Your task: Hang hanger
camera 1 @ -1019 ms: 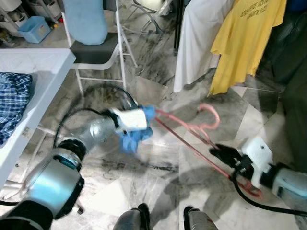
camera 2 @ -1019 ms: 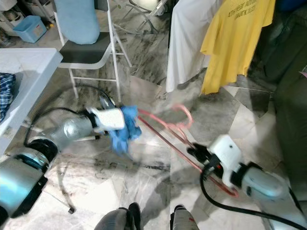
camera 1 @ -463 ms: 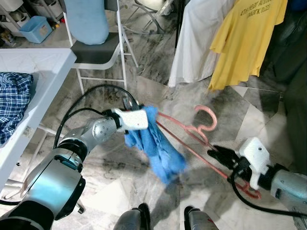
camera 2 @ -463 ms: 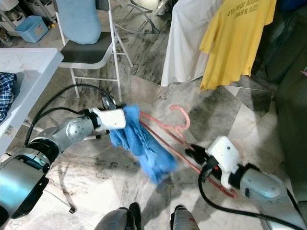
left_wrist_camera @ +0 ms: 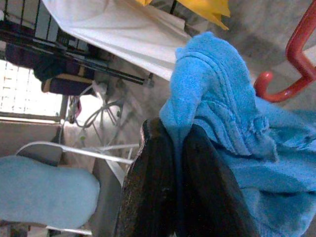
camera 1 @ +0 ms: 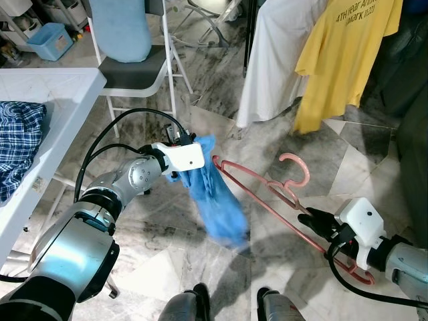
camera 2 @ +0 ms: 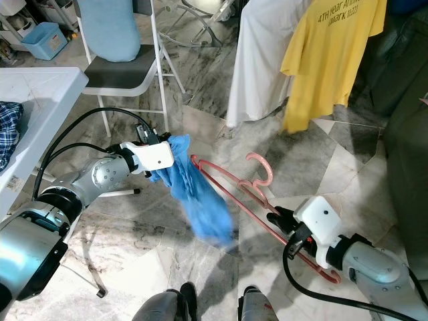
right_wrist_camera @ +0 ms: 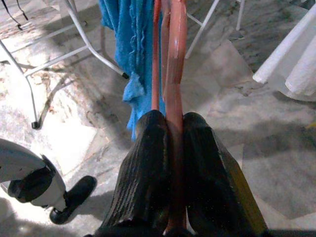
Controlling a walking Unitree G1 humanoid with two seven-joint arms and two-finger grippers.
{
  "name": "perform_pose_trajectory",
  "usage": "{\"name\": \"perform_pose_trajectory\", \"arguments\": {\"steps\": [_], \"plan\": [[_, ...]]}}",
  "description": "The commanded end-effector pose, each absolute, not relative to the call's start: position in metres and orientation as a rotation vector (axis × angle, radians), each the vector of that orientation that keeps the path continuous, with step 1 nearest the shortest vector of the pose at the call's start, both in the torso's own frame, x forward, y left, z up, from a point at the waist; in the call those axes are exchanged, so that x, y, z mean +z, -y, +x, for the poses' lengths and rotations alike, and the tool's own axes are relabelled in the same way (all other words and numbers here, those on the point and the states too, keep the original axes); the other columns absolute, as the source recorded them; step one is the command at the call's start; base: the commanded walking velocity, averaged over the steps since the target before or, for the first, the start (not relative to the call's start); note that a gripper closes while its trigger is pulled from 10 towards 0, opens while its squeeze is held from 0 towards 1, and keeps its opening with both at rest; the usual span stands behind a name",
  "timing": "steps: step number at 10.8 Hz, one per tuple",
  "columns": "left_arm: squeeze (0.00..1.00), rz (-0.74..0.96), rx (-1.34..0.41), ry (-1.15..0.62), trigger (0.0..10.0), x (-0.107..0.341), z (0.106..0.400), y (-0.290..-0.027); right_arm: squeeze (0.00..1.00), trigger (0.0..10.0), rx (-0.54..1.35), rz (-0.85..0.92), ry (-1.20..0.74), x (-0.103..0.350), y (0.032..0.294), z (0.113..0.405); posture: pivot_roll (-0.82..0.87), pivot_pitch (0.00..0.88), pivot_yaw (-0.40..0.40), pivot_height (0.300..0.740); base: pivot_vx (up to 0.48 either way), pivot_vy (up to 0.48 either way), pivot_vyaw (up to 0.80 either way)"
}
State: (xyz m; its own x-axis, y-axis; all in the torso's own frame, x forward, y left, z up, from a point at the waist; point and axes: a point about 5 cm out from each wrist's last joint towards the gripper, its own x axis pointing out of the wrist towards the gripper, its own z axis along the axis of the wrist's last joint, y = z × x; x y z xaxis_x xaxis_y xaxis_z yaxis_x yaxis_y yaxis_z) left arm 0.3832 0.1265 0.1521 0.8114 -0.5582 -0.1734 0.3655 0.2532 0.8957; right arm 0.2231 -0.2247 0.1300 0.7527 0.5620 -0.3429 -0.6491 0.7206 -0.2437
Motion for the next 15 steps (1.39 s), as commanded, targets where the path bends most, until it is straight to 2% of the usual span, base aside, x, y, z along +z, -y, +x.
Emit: {"name": "perform_pose_trajectory", "arguments": {"steps": [1,6,10,11,12,14,15], "plan": [[0.0,1.144,-0.637,0.196,10.0,0.154,0.383,-0.13,0.0,10.0,0.698,-0.366,-0.241,0.134,0.223,0.222,-0.2,0.242,0.197,0.74,0.0,0.0,0.0],[0.0,1.135,-0.66,0.201,10.0,0.155,0.382,-0.129,0.0,10.0,0.734,-0.35,-0.234,0.137,0.217,0.221,-0.2,0.246,0.205,0.74,0.0,0.0,0.0],[0.0,1.08,-0.757,0.31,10.0,0.166,0.378,-0.111,0.0,10.0,0.747,-0.345,-0.23,0.133,0.213,0.231,-0.19,0.241,0.205,0.74,0.0,0.0,0.0],[0.0,1.043,-0.807,0.399,10.0,0.173,0.373,-0.103,0.0,10.0,0.763,-0.337,-0.232,0.13,0.21,0.238,-0.19,0.239,0.201,0.74,0.0,0.0,0.0],[0.0,1.086,-0.792,0.441,10.0,0.176,0.373,-0.103,0.0,10.0,0.782,-0.332,-0.235,0.129,0.208,0.238,-0.18,0.238,0.197,0.74,0.0,0.0,0.0],[0.0,1.148,-0.744,0.408,10.0,0.18,0.379,-0.116,0.0,10.0,0.781,-0.33,-0.256,0.125,0.21,0.235,-0.18,0.24,0.195,0.74,0.0,0.0,0.0],[0.0,1.133,-0.751,0.438,10.0,0.188,0.379,-0.117,0.0,10.0,0.781,-0.328,-0.273,0.12,0.212,0.233,-0.19,0.242,0.197,0.74,0.0,0.0,0.0]]}}
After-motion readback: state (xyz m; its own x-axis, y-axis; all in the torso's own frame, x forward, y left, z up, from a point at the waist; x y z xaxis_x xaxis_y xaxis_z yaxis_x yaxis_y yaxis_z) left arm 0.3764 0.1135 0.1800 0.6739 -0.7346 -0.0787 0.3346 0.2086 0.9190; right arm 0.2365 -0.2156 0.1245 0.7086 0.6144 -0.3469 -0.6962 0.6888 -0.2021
